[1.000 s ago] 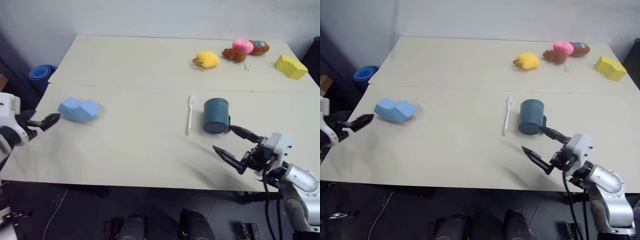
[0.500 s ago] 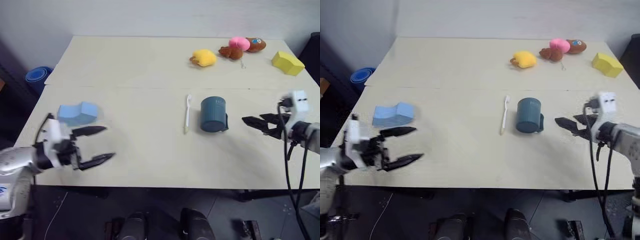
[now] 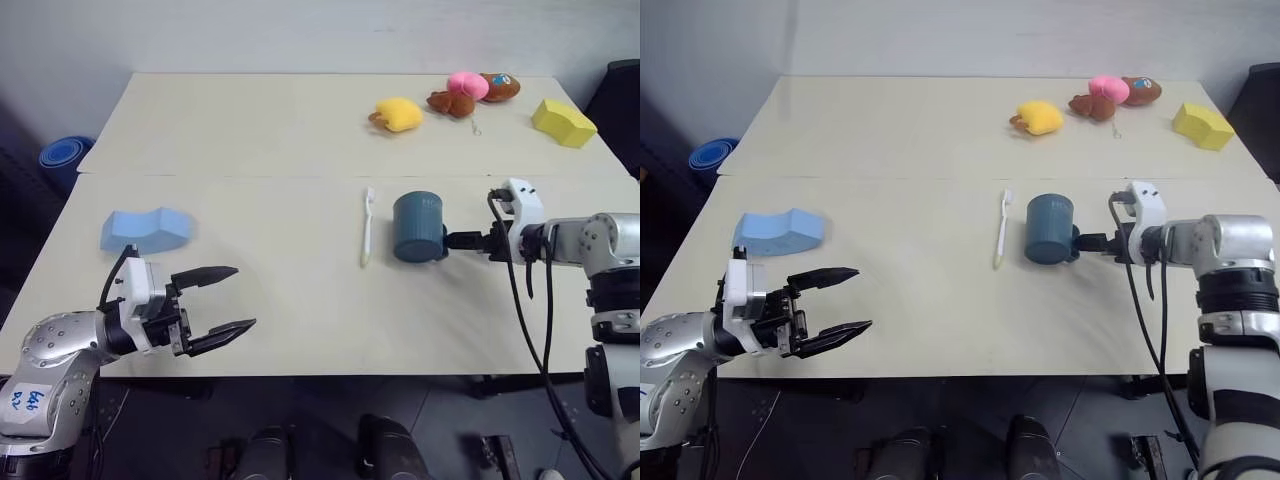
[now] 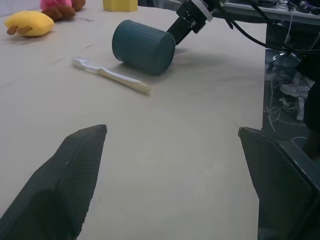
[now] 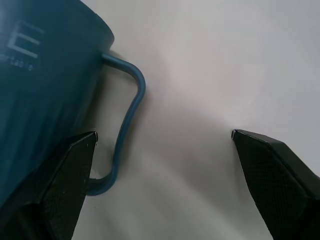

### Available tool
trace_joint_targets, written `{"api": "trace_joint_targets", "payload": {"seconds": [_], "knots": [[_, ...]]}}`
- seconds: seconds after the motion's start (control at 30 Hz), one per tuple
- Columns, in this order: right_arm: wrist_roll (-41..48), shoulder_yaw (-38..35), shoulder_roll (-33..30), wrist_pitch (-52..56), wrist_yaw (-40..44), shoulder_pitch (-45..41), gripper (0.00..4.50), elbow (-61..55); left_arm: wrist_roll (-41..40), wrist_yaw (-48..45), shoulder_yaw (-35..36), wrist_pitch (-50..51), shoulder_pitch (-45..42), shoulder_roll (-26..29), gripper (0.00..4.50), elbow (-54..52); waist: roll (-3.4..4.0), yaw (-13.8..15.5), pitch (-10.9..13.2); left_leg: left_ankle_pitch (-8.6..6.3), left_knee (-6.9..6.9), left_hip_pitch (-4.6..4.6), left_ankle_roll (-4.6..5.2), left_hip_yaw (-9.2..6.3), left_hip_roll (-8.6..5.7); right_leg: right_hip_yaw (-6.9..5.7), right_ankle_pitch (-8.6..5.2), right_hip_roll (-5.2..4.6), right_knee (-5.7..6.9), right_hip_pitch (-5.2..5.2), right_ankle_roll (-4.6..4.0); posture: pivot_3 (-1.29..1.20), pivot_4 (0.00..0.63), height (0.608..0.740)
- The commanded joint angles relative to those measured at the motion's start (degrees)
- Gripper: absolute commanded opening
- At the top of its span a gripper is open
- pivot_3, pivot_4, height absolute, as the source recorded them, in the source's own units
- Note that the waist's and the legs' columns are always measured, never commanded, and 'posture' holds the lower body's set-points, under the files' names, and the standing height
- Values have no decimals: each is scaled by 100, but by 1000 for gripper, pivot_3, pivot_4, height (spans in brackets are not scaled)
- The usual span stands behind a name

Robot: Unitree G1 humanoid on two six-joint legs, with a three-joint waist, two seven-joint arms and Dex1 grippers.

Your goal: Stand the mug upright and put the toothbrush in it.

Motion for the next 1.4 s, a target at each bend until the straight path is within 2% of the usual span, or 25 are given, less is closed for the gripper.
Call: {"api": "trace_joint_targets", "payload": {"seconds": [0.03, 0.1, 0.2, 0.33, 0.57, 0.77, 0.9, 0.97, 1.07, 1.2, 1.27, 1.4], "knots": [[-499, 609, 250, -55, 486, -387, 4500, 653, 1, 42, -78, -196, 40, -36, 4472, -106, -8, -60, -5, 0, 0, 1, 0, 0, 0, 0, 0, 0, 0, 0, 0, 0, 150, 740], [-788, 949, 327, -189, 862, -590, 4500, 917, 60, 46, -153, -267, 16, -46, 4472, -43, -13, -96, -8, 0, 0, 2, -2, -1, 1, 0, 0, 1, 2, 1, -1, 0, 150, 740], [-1194, 1508, 412, -435, 1515, -753, 3857, 1102, 104, 64, -258, -348, -51, -46, 4500, 57, -16, -110, -10, -3, 0, 5, -8, -2, 7, 0, 0, 7, 4, 1, -1, 0, 150, 740], [-1548, 1624, 696, -595, 1768, -901, 2495, 1385, 131, 79, -354, -410, -111, -51, 4500, 147, -31, -114, -20, -5, 0, 6, -10, -2, 8, 0, 0, 8, 5, 1, -1, 0, 150, 740], [-1697, 1124, 914, -596, 1724, -945, 110, 1680, 130, 148, -353, -520, -50, -61, 4500, 261, -47, -116, -31, -8, 0, 11, -16, -4, 13, -1, 0, 12, 9, 3, -2, 0, 150, 740], [-1426, 539, 697, -859, 2147, -837, 44, 1393, 134, 199, -404, -583, -68, -86, 4500, 340, -43, -100, -29, -8, 0, 9, -17, -5, 13, -2, 0, 12, 8, 2, -2, 0, 150, 740], [-988, -171, 588, -1753, 2466, -213, 44, 350, 129, 298, -388, -619, -38, -141, 4500, 344, -32, -82, -22, -8, -2, 0, -16, -6, 11, -5, 0, 11, 2, -2, -2, 0, 150, 740], [-625, -810, 850, -2667, 2326, 338, 44, -493, 135, 389, -375, -641, -26, -204, 4500, 347, -26, -68, -19, -8, -4, -4, -16, -7, 8, -6, 0, 8, 1, -6, -1, 0, 150, 740], [-223, -1473, 1749, -4182, 1865, 1123, 44, -1643, 165, 588, -377, -669, -48, -347, 4500, 374, -24, -92, -17, -8, -5, -4, -17, -8, 9, -9, 1, 9, 2, -8, 1, 0, 150, 740], [-661, -1166, 2777, -5918, 1328, 1824, 44, -2161, 295, 799, -422, -780, -80, -519, 4500, 445, -21, -96, -17, -8, -9, 5, -23, -3, 12, -4, 1, 12, 12, -9, 0, 0, 150, 740], [-1098, -751, 3141, -6975, 1304, 2025, 44, -1920, 343, 847, -431, -819, -72, -563, 4500, 479, -19, -96, -16, -7, -8, 5, -23, -4, 9, -2, 1, 11, 12, -9, 0, 0, 150, 740], [-1699, -310, 3434, -8288, 1077, 2155, 44, -1190, 344, 882, -422, -827, -67, -576, 4500, 517, -18, -93, -15, -7, -6, 5, -23, -6, 6, 0, 1, 9, 12, -9, 0, 0, 150, 740]]}}
